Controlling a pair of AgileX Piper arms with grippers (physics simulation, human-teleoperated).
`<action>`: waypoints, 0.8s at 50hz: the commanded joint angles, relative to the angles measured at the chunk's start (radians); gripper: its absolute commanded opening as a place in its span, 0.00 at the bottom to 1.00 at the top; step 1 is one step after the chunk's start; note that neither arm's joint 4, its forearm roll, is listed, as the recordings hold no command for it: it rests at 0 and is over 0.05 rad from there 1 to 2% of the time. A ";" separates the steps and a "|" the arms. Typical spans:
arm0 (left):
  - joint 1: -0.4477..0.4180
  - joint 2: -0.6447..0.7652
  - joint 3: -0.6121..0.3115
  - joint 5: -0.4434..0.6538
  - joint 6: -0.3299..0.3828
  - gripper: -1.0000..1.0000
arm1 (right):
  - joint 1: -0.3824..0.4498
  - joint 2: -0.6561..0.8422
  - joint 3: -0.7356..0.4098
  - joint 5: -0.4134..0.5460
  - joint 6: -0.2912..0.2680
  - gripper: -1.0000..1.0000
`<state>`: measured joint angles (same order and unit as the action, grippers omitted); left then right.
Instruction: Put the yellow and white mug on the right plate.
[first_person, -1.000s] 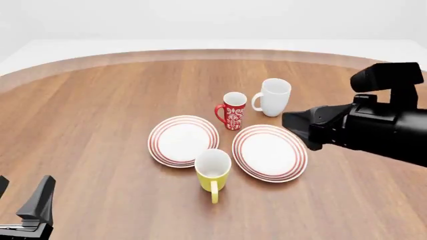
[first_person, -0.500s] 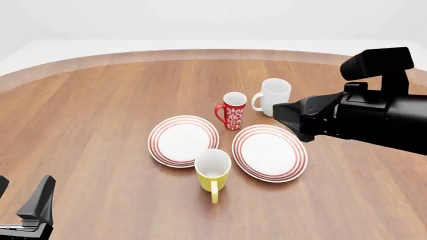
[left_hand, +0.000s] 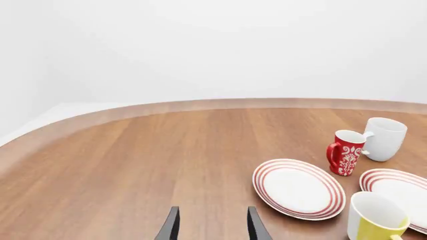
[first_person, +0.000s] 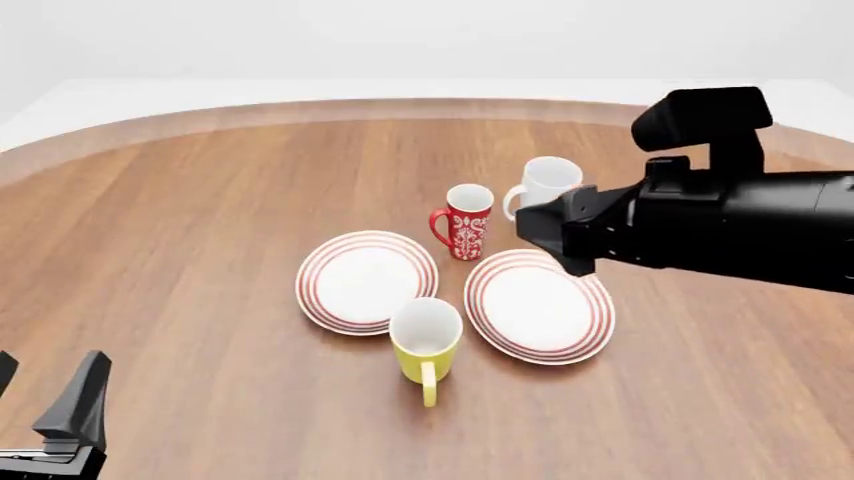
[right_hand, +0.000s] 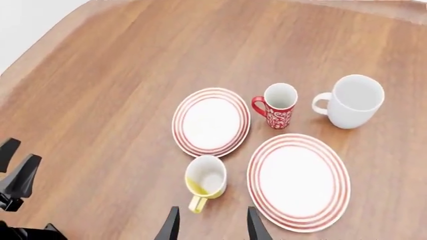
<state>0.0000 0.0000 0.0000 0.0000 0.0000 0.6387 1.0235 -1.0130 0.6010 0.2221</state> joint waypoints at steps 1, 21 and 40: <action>0.000 0.000 0.000 0.000 0.000 1.00 | 0.028 0.063 -0.019 0.013 0.025 1.00; 0.000 0.000 0.000 0.000 0.000 1.00 | 0.042 0.191 -0.067 0.063 0.113 1.00; 0.000 0.000 0.000 0.000 0.000 1.00 | 0.055 0.312 -0.074 0.031 0.134 1.00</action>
<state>0.0000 0.0000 0.0000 0.0000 0.0000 0.6817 1.2753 -1.0822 0.6419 0.3427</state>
